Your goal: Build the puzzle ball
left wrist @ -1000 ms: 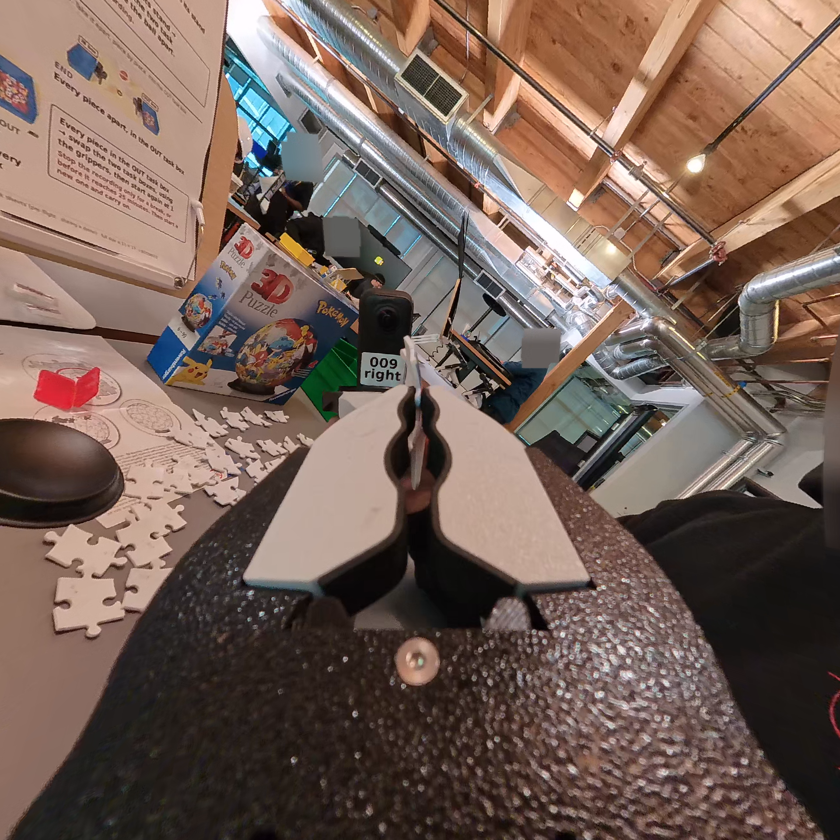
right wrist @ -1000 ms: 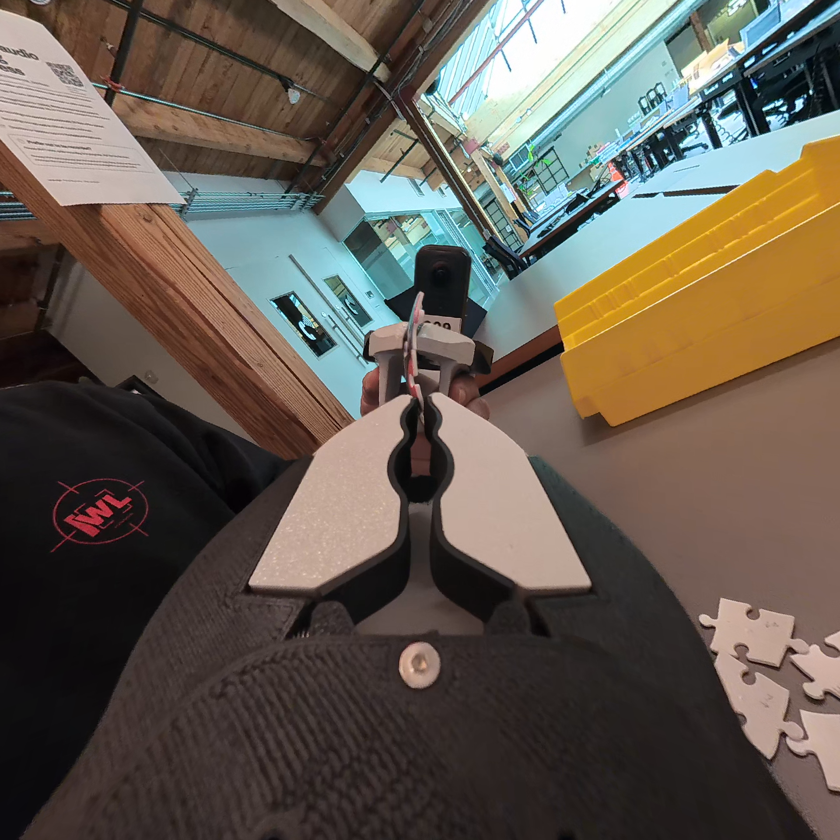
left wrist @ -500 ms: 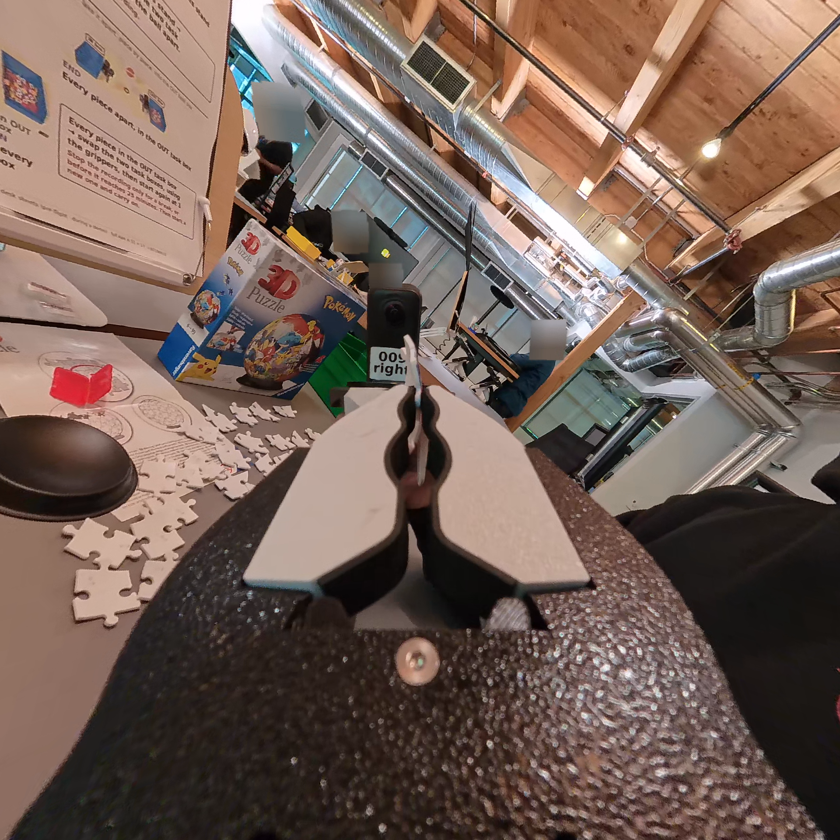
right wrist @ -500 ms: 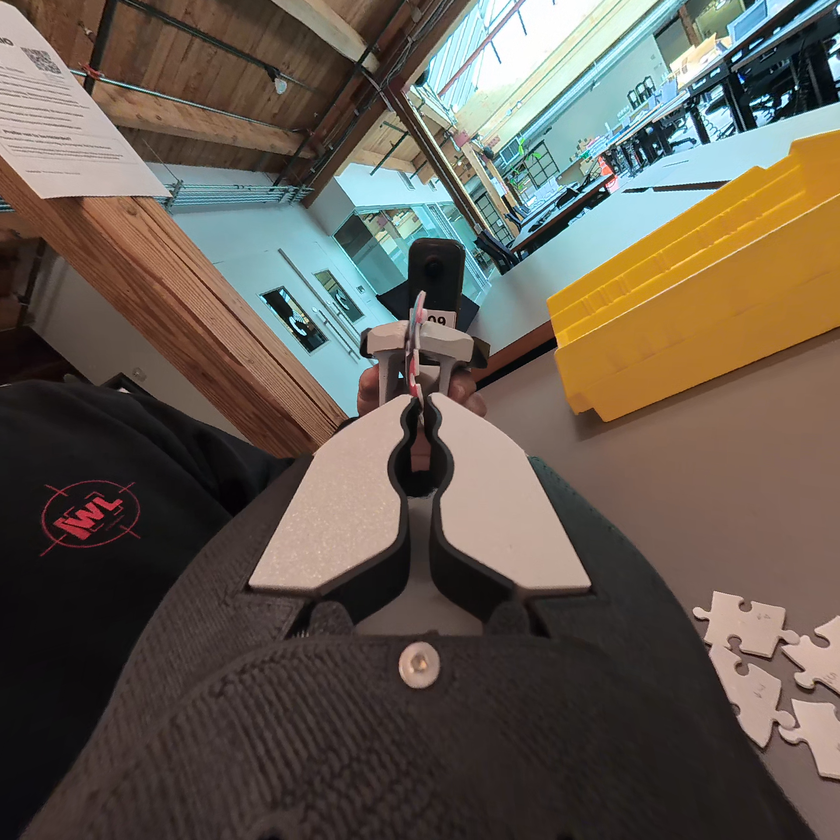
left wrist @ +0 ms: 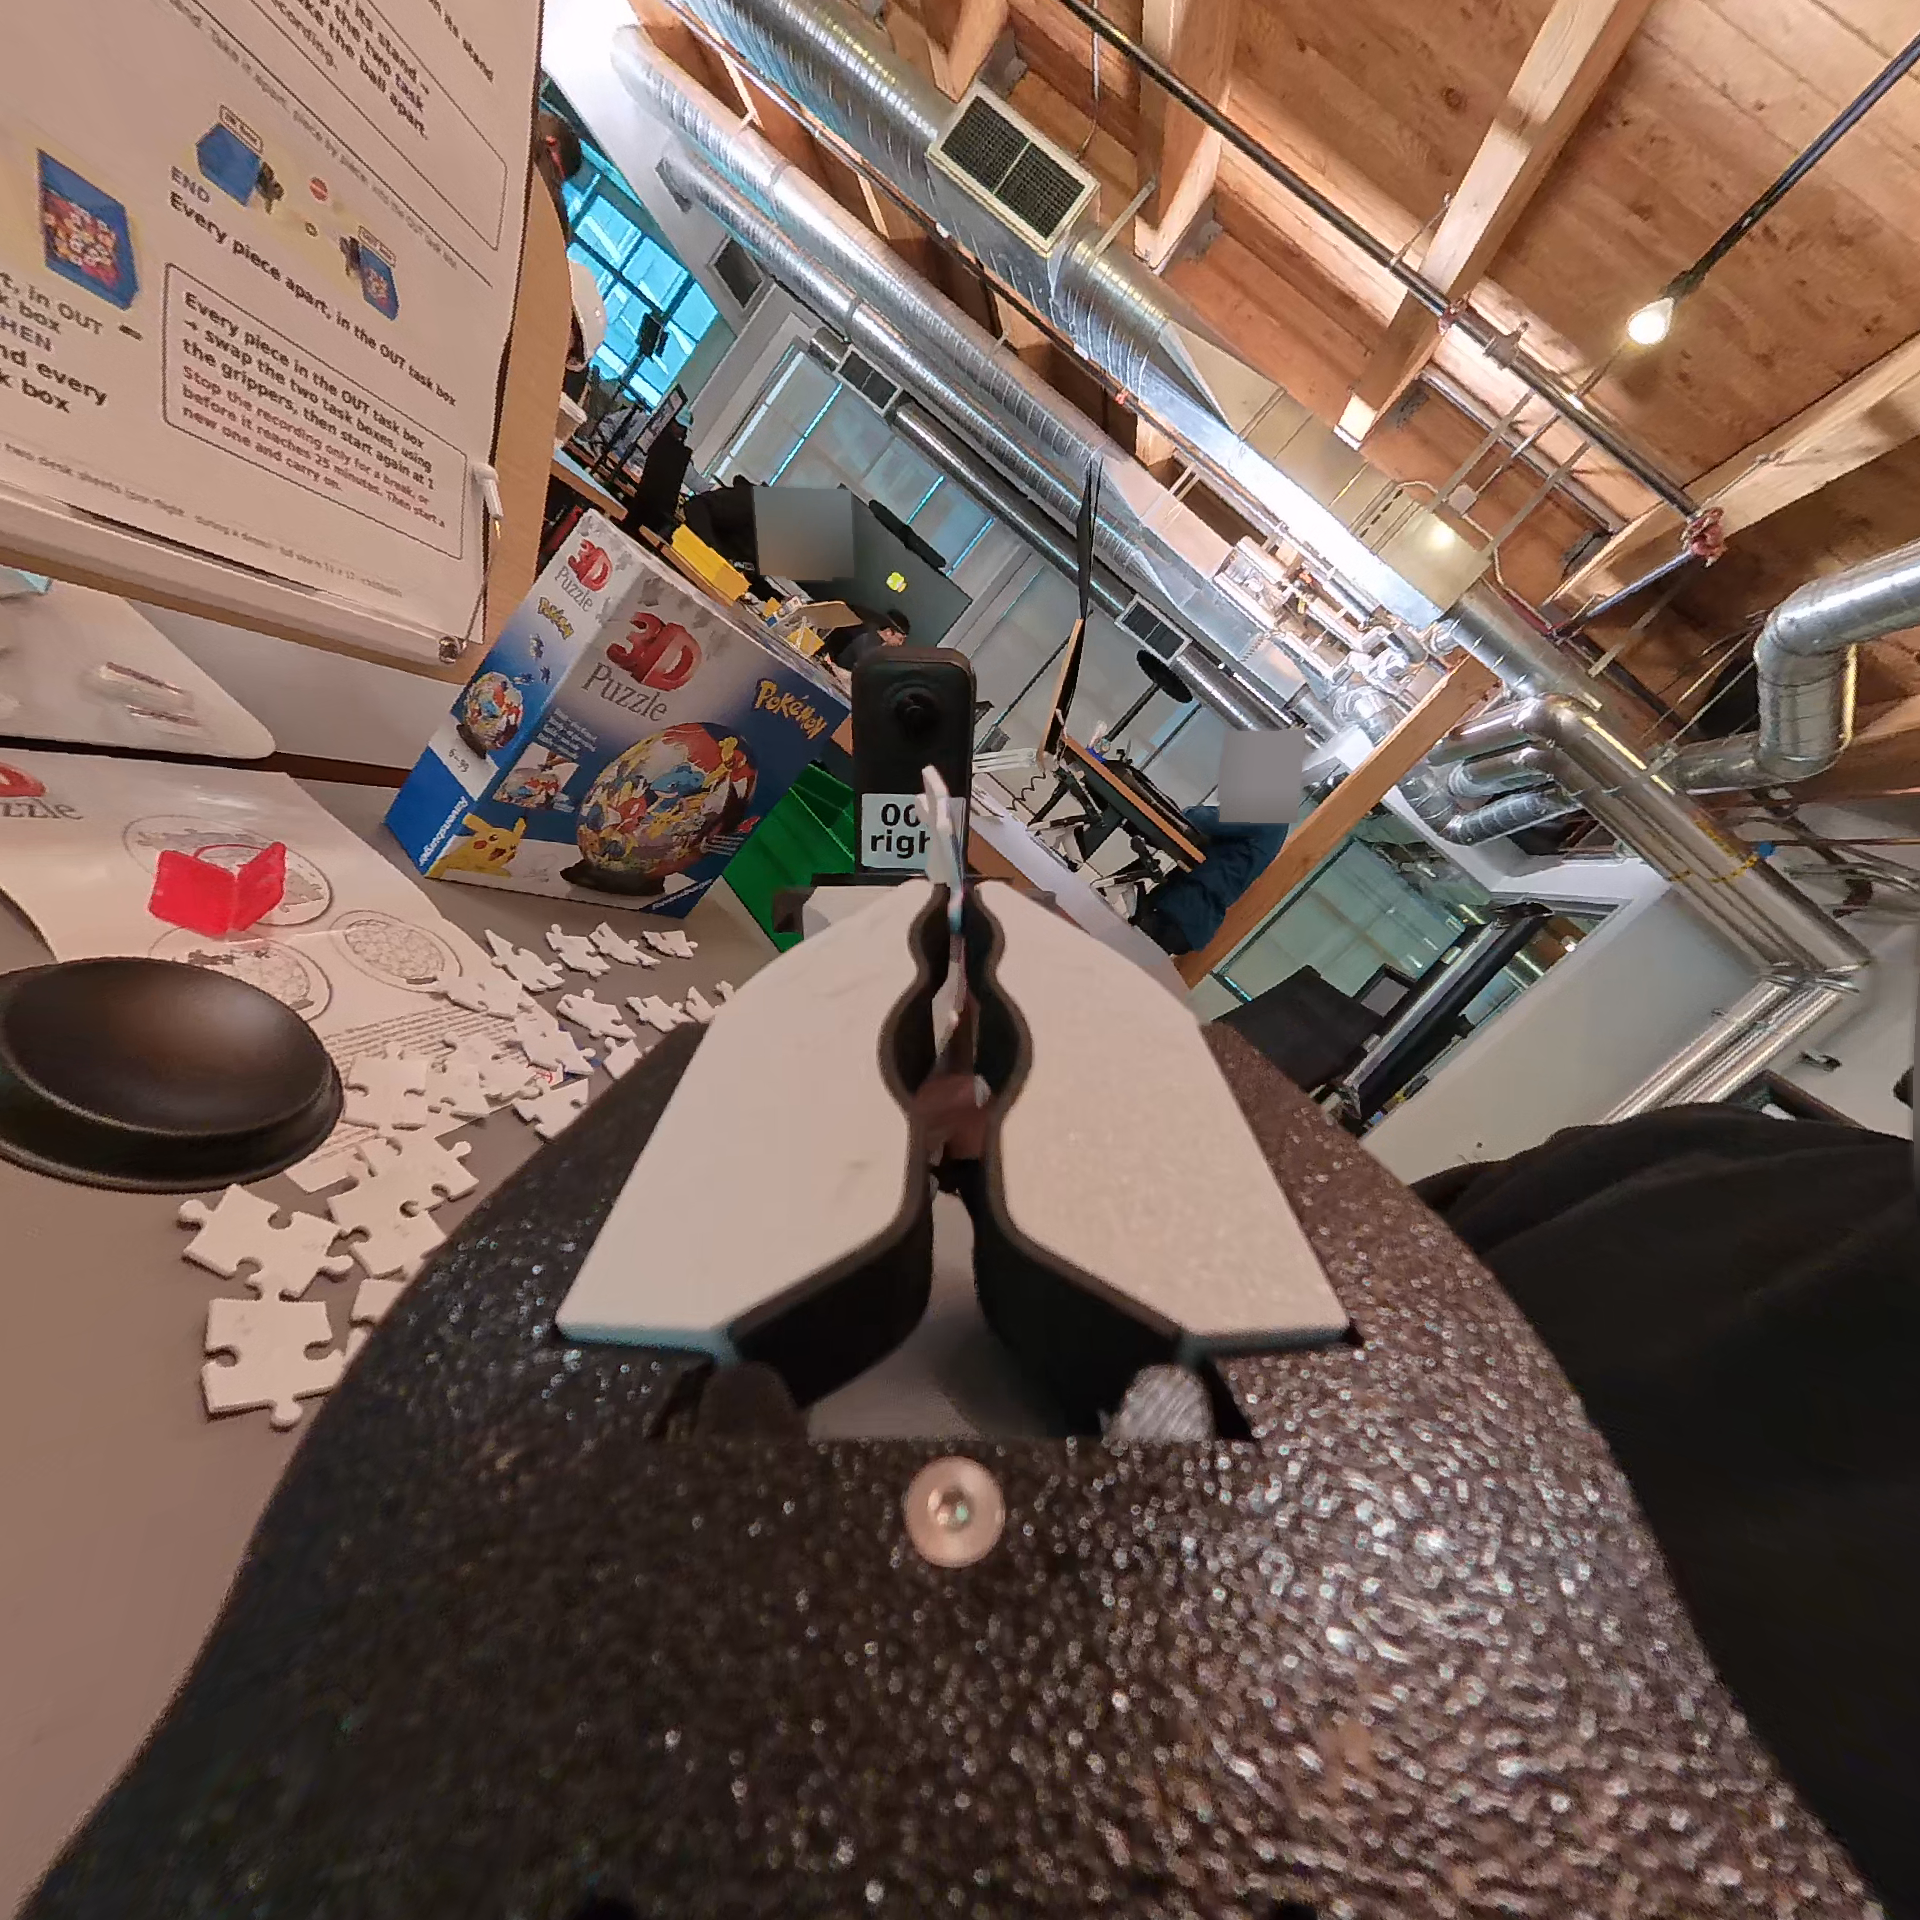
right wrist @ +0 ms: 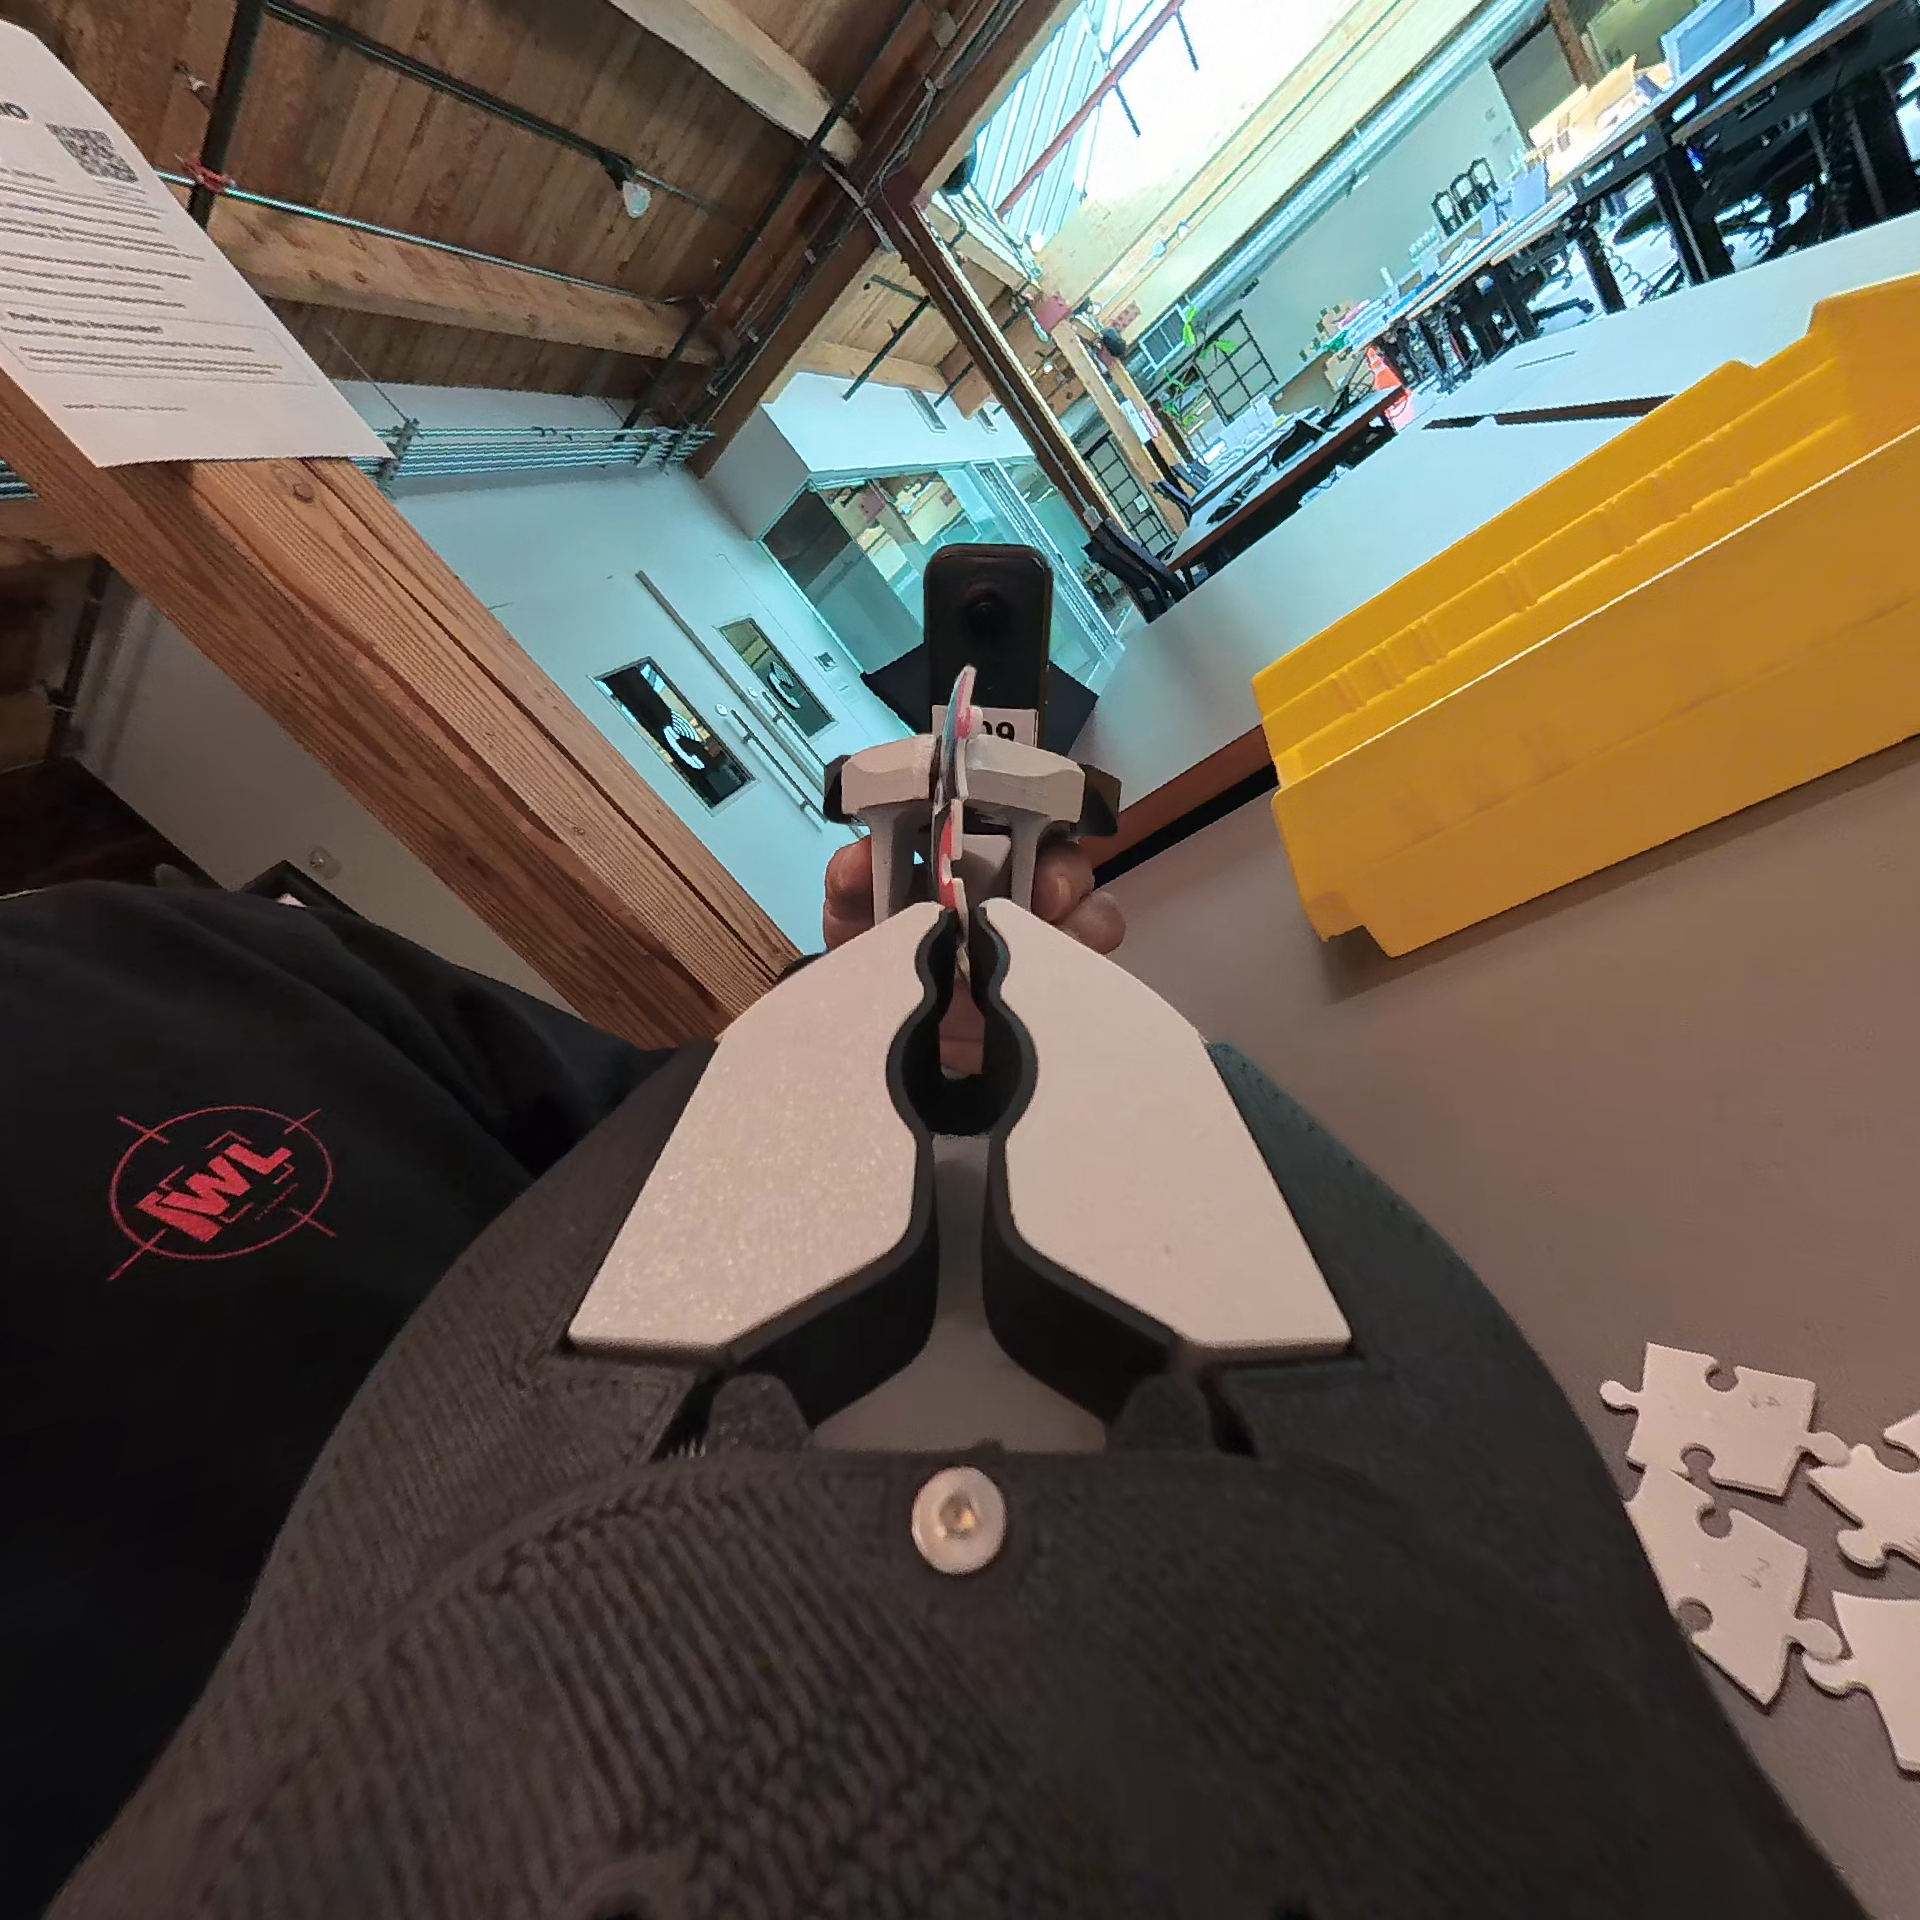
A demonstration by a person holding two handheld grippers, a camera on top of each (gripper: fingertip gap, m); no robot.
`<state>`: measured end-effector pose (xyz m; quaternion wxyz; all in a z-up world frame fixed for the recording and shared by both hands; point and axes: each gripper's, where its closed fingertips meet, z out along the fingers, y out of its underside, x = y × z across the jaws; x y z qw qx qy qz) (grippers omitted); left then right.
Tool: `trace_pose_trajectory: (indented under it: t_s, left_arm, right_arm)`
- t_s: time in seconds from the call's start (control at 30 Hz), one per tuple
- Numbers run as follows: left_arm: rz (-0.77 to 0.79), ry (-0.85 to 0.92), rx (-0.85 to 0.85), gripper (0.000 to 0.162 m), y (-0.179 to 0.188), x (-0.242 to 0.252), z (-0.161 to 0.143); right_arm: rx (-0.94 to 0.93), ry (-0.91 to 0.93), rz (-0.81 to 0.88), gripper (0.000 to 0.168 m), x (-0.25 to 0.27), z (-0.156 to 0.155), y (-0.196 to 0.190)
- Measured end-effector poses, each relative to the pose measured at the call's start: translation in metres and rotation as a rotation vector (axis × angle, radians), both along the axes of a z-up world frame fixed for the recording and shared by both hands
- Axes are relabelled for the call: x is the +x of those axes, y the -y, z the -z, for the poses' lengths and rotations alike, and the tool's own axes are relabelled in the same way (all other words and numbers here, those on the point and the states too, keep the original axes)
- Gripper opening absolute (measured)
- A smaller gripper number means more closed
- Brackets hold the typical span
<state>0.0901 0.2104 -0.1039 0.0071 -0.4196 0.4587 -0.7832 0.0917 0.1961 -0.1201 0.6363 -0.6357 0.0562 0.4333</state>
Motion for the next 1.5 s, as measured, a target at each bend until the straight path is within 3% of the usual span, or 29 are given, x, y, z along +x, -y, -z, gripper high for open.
trace_pose_trajectory:
  t_s: [0.3, 0.63, 1.5]
  left_arm:
    - [0.001, 0.049, 0.054, 0.001, 0.002, -0.004, -0.006]
    - [0.064, 0.065, -0.075, 0.001, 0.005, -0.011, -0.017]
    - [0.065, 0.066, -0.069, 0.001, 0.007, -0.01, -0.015]
  right_arm:
    - [0.025, 0.038, 0.005, 0.002, -0.003, -0.007, 0.002]
    - [0.068, 0.088, -0.011, 0.002, -0.011, -0.018, 0.007]
    - [0.074, 0.112, -0.014, 0.002, -0.011, -0.018, 0.01]
